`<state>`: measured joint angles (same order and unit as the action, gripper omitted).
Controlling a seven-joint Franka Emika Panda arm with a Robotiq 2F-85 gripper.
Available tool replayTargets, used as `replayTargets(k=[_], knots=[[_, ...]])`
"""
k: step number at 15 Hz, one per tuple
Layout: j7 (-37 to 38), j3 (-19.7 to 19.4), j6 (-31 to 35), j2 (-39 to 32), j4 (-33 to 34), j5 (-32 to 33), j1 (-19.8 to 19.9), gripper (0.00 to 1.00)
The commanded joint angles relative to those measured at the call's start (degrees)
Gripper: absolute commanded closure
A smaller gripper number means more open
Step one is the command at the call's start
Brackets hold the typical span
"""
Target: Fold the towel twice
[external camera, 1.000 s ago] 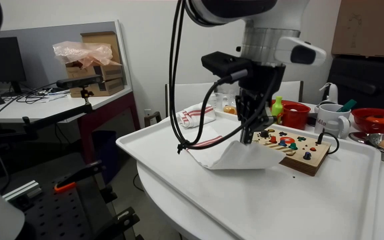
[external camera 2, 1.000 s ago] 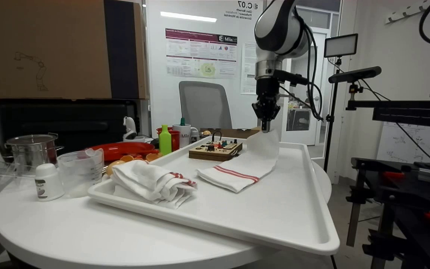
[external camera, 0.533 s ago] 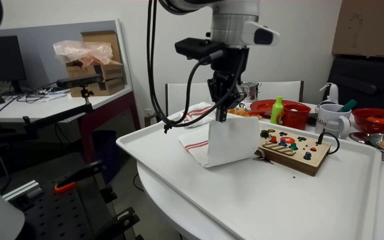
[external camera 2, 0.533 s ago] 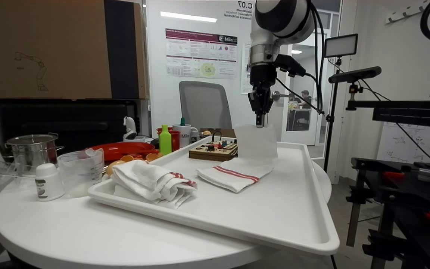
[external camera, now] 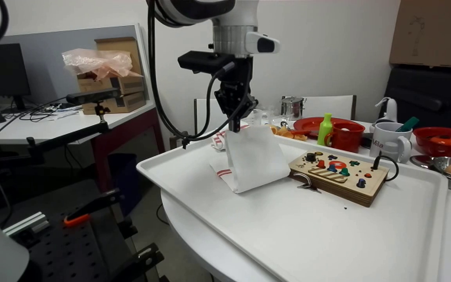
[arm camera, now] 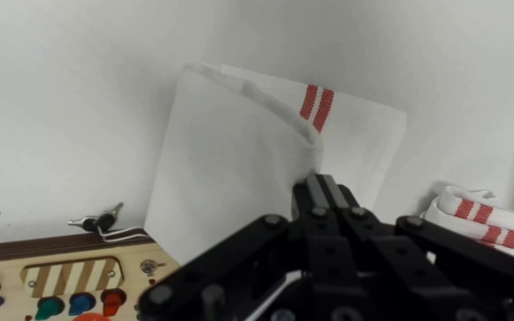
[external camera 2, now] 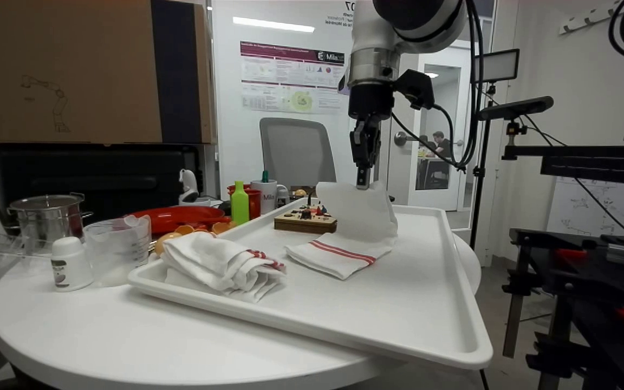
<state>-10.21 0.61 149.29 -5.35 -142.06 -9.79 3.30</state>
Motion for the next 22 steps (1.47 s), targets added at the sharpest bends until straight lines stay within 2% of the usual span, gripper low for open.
replayTargets(k=[1,7,13,14,15,18,22], knots=[[-0.16,1.18,1.92,2.11,-1.51,1.17,-2.05,1.00],[0.84,2.61,3.21,1.02,-0.92,2.27,-4.20,1.00],[3.49,2.78,3.54,-0.82,-0.21,6.44,-5.41,1.00],[5.40,2.51,3.64,-1.28,-0.13,8.49,-5.75,0.83],[6.01,2.51,3.42,-1.62,0.02,9.30,-5.88,0.73],[8.67,2.33,3.68,-2.73,0.61,11.31,-6.18,0.53],[10.92,2.13,3.87,-3.77,1.87,10.61,-5.91,0.24]])
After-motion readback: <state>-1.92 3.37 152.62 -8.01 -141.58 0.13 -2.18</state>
